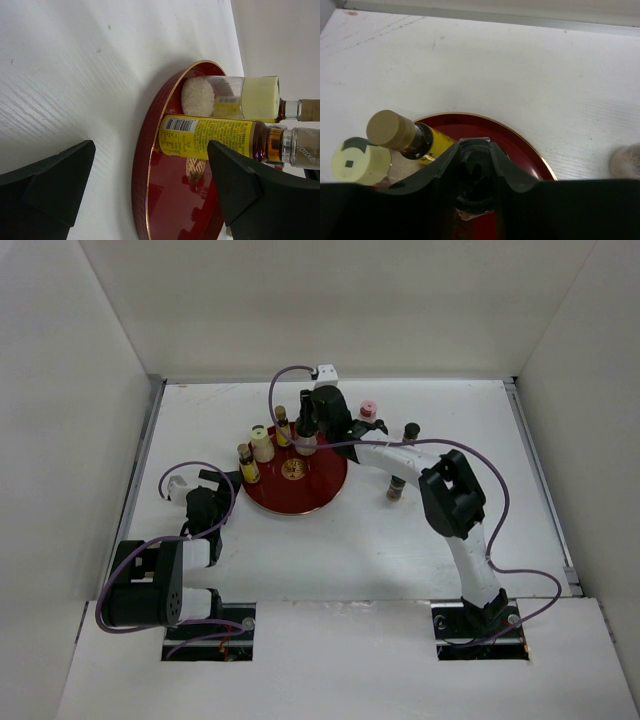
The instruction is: Organize the condiment bottles
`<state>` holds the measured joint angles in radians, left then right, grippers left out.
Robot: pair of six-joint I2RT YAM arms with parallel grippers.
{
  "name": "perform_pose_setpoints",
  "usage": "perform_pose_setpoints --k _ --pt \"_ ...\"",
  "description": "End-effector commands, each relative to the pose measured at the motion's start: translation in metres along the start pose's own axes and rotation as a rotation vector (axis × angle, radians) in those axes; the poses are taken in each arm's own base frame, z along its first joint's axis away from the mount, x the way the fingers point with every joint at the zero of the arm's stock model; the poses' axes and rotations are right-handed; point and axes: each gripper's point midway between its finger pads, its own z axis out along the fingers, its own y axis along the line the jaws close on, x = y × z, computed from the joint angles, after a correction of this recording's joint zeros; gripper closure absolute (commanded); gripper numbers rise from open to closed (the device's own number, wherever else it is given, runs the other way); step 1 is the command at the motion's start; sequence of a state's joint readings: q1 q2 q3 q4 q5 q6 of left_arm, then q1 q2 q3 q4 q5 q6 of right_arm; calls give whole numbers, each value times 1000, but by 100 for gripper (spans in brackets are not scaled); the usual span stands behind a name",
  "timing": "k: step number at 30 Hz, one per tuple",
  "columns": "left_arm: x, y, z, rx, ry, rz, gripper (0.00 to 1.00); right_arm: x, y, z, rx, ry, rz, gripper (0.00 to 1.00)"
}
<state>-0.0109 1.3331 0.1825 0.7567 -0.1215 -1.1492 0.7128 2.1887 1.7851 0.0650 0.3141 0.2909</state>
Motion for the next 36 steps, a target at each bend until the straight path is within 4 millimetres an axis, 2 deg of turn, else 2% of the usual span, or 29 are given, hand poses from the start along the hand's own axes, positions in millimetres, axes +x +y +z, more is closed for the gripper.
perform_pose_setpoints --k 1,3,5,8,12,15,16,18,20,22,24,28,33,36 --pt "-7 -16 4 47 -18 -13 0 -45 12 -1 -31 -129 32 56" --pt "-7 -16 4 47 -16 -13 0 -50 13 -6 -39 -137 33 44" --pt "-7 -16 4 47 -16 -13 0 -62 15 -16 -55 -160 41 38" --pt "-7 -16 5 46 -16 -13 0 -83 15 -36 -68 -197 42 35" --pt "-7 -17 5 48 -15 -12 0 -104 8 -78 -85 -248 56 32" --pt "-6 -18 5 52 -13 -12 0 -102 -3 -106 -86 -263 58 32" --pt "-6 -18 5 52 -12 -11 0 -98 -8 -115 -83 -262 61 36" --pt "-7 -19 4 57 -14 -10 0 -89 -31 -127 -47 -252 70 53" --pt "-7 -20 4 59 -17 -9 0 -78 -62 -132 27 -231 91 68" --pt "-7 -20 4 58 -15 -9 0 -68 -91 -136 100 -204 91 70" --pt "-7 -20 4 58 -15 -9 0 -59 -112 -136 148 -175 82 67" --pt "-10 -21 3 64 -26 -5 0 -42 -146 -131 225 -127 71 51" --pt "-7 -22 4 64 -16 -1 0 -29 -167 -123 269 -93 73 42" --pt "-8 -22 4 65 -18 -2 0 -24 -169 -115 261 -72 72 41"
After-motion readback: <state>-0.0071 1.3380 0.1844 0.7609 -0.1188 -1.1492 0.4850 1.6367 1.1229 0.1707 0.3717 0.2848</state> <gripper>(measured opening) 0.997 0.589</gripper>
